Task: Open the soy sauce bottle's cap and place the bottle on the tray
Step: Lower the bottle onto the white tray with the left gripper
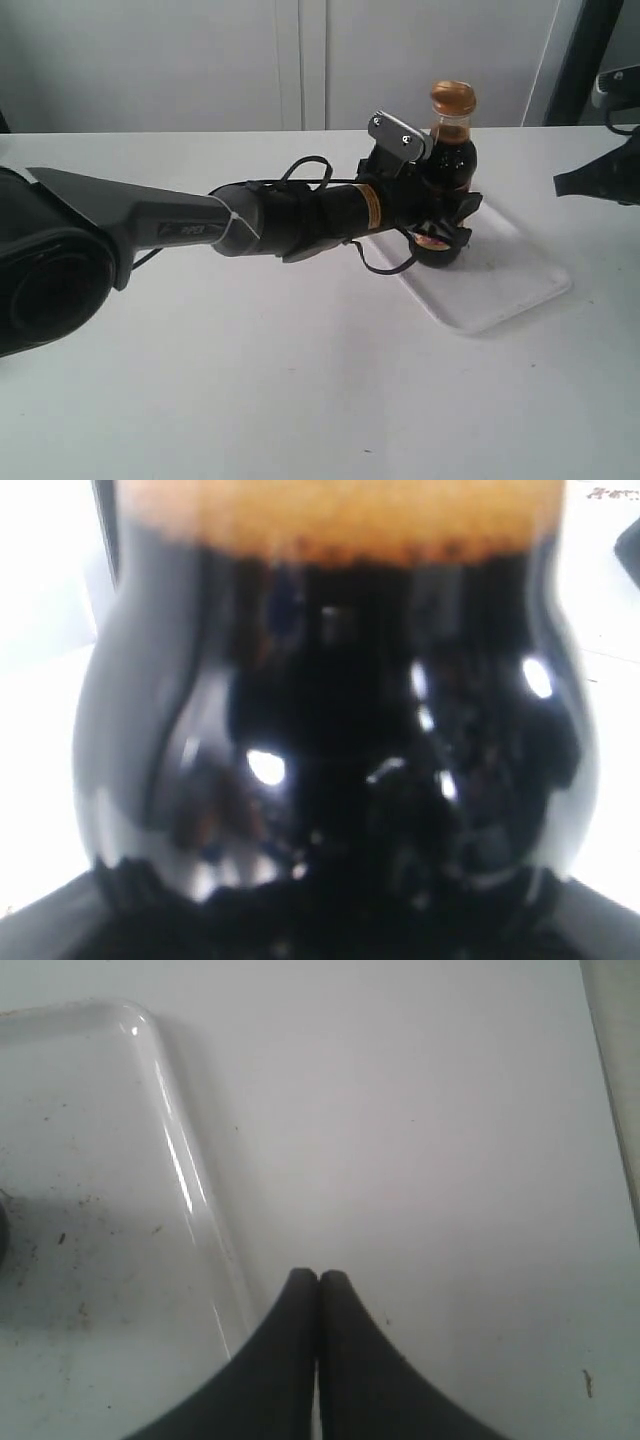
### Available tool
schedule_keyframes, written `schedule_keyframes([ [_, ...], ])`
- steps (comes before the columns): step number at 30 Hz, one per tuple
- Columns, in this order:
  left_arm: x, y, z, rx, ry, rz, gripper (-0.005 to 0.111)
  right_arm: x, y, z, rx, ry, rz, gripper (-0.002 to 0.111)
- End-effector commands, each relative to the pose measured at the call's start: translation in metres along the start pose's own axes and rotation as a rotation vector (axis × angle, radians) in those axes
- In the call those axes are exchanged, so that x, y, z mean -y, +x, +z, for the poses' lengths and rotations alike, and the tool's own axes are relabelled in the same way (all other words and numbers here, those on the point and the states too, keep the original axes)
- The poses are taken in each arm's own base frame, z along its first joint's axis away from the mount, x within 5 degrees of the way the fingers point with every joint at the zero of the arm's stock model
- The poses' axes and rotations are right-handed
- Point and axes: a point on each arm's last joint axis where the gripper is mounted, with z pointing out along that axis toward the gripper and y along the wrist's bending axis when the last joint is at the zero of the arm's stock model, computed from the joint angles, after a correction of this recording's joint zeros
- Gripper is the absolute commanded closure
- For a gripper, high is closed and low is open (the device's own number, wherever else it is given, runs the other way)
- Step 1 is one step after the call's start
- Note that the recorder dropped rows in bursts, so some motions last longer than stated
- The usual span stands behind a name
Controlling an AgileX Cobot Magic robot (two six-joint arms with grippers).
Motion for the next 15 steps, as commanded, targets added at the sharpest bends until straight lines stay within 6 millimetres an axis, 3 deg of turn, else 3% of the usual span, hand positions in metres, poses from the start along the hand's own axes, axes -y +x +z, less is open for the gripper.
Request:
schedule_keyframes([
  [1,0.0035,-0.0223,-0.0007,0.086,0.032,0.000,0.107,0.0029,-0.0017,0.0007,0.019,0.011,0.005,0.108],
  [11,0.0028,-0.0195,-0.0005,0.054,0.024,-0.007,0.105,0.0029,-0.0019,0.0007,0.022,0.011,0.007,0.108],
  [15,0.0036,-0.0193,-0.0005,0.052,0.033,0.007,0.085,0.0030,-0.0020,0.0007,0.023,0.011,0.013,0.108],
])
